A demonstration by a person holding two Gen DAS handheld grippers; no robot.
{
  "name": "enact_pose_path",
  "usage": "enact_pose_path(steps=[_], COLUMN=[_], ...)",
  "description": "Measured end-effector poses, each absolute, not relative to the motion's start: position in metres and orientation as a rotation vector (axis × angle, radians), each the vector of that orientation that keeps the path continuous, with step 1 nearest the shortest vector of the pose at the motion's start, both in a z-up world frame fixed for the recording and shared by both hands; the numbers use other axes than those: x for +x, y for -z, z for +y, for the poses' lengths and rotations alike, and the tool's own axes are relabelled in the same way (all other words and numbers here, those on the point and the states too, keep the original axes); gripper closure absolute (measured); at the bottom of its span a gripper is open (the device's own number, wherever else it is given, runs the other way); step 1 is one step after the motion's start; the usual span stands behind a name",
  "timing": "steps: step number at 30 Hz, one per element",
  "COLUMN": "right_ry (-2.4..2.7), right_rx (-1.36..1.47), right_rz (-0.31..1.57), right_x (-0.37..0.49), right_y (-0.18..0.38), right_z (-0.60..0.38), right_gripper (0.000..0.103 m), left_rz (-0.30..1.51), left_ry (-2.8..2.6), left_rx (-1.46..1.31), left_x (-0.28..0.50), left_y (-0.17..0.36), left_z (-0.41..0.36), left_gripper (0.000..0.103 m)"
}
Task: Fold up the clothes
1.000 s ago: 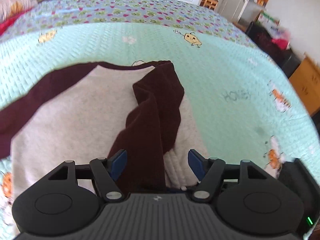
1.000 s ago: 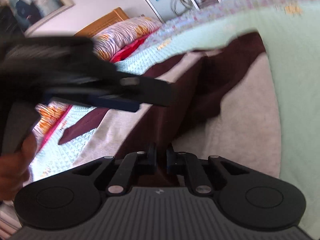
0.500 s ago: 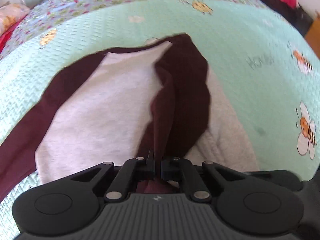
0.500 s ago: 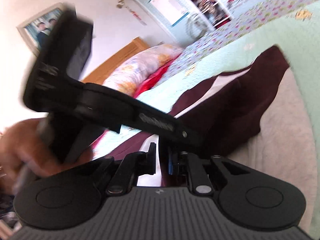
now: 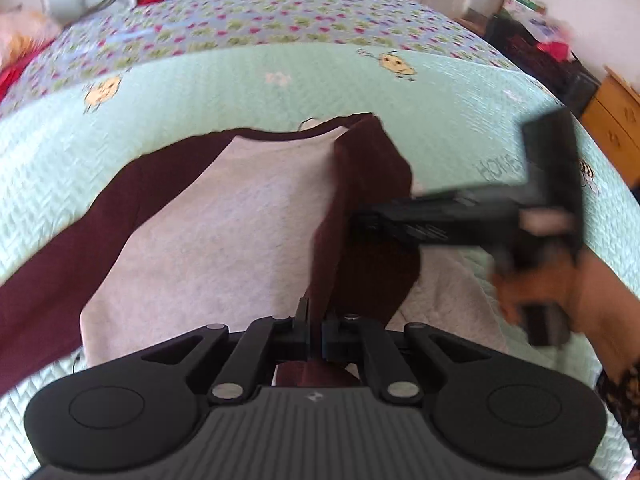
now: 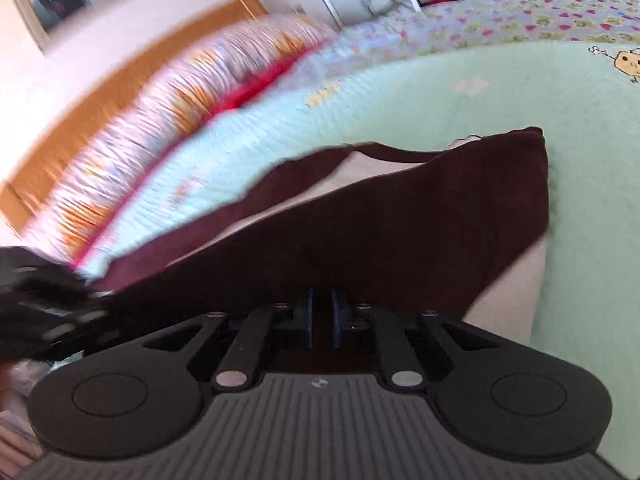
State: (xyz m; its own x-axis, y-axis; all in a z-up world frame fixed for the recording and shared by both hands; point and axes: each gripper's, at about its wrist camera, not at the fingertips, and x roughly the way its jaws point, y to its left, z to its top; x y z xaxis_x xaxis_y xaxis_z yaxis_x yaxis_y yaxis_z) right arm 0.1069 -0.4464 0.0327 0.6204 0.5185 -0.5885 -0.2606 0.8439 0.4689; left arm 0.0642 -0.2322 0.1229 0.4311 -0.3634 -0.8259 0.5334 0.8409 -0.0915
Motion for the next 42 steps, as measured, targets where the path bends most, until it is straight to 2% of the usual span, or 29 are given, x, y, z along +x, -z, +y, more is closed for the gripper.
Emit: enact_pose_path(steps=[6, 11, 13, 14, 17, 22, 24, 27, 28, 34, 42], right_ry=[-0.398, -0.349, -0.334, -0.333, -0.368, -0.481, -0.456, -0.456, -0.466, -0.544, -0.615], right_rx=[0.458, 0.524, 0.546, 0.555, 0.599, 0.639, 0.624, 0.696, 0.714, 0.731, 0.747], right_rz=[0.757, 0.740, 0.704, 0.683, 0.647, 0.754, 0.778, 0.761, 0.749, 0.701, 0.788], right_x=[0.127, 0.154, 0.150, 0.142, 0.113, 0.089, 0.099, 0.109, 0.108, 0.073, 0.076], right_y=[-0.014, -0.001, -0.005, -0.008, -0.017, -0.003, 0.006, 0.008, 0.007, 0.002, 0.012], right_z=[-0.446, -0.455, -0.461, -0.464, -0.471, -0.455, -0.449, -0.453, -0.455, -0.474, -0.448], right_gripper=[0.090, 0.094, 0.093, 0.087, 0.087, 0.087, 0.091, 0.091, 0.088, 0.087, 0.086], left_rz=[0.988, 1.019, 1.022, 1.024, 1.028, 1.036, 1.039, 1.043, 1.044, 1.050, 1.050], left_ry=[0.608, 0.584, 0.583, 0.582, 0.580, 0.576, 0.574, 0.571, 0.570, 0.562, 0.594], left_rx=[0.221, 0.176, 0.173, 0.172, 0.167, 0.160, 0.157, 0.148, 0.142, 0.105, 0.088], left_x=[0.067, 0.075, 0.075, 0.075, 0.075, 0.075, 0.075, 0.076, 0.077, 0.083, 0.079], left_y=[-0.113, -0.107, -0.108, -0.108, -0.108, -0.109, -0.109, -0.110, -0.111, -0.113, -0.114], left_z=[-0.247, -0.246, -0.248, -0.248, -0.250, -0.253, -0.255, -0.254, -0.252, -0.239, -0.244], left_gripper=[0.100, 0.099, 0.099, 0.099, 0.099, 0.099, 0.099, 0.099, 0.099, 0.099, 0.099])
